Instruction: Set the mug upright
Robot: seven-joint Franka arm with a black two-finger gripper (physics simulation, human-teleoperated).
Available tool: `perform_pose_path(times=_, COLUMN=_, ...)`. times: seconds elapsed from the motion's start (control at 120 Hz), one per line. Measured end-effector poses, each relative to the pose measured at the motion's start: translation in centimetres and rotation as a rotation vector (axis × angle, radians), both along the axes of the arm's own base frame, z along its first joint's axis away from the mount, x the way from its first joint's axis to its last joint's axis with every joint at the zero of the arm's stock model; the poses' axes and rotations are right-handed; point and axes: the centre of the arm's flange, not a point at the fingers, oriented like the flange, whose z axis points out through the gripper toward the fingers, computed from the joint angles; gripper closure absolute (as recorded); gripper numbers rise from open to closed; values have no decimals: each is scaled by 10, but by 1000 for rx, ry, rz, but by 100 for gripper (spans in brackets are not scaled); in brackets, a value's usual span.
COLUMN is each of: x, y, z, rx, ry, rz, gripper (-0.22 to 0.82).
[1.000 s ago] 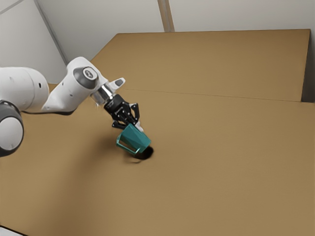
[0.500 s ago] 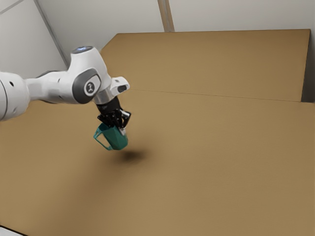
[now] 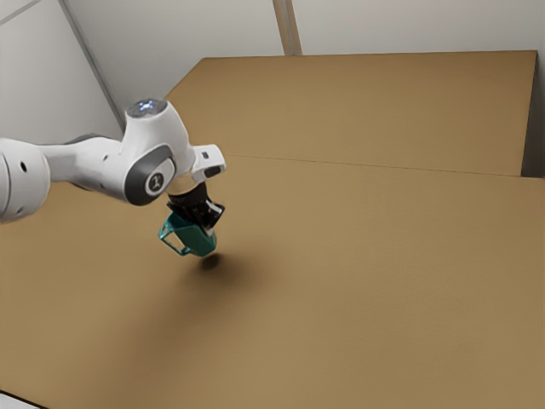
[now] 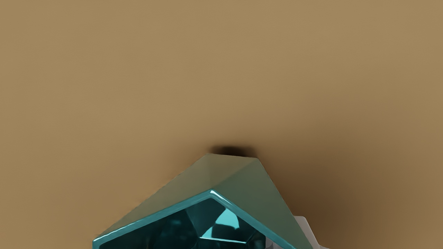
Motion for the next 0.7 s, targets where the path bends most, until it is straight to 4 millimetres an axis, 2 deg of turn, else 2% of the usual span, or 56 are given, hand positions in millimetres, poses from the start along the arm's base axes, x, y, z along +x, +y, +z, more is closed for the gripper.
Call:
perform_pose_path(times=0.45, x=3, y=-7, z=-42, rx=-6, ry=58, rz=5, gripper=78)
perform_pose_path(times=0.592, x=5, y=-7, z=-49, rx=-8, ry=64, rz=10, gripper=78)
perform_pose_path(times=0.7, x=5, y=-12, z=-44, rx=-11, ry=58, rz=-1, gripper=55)
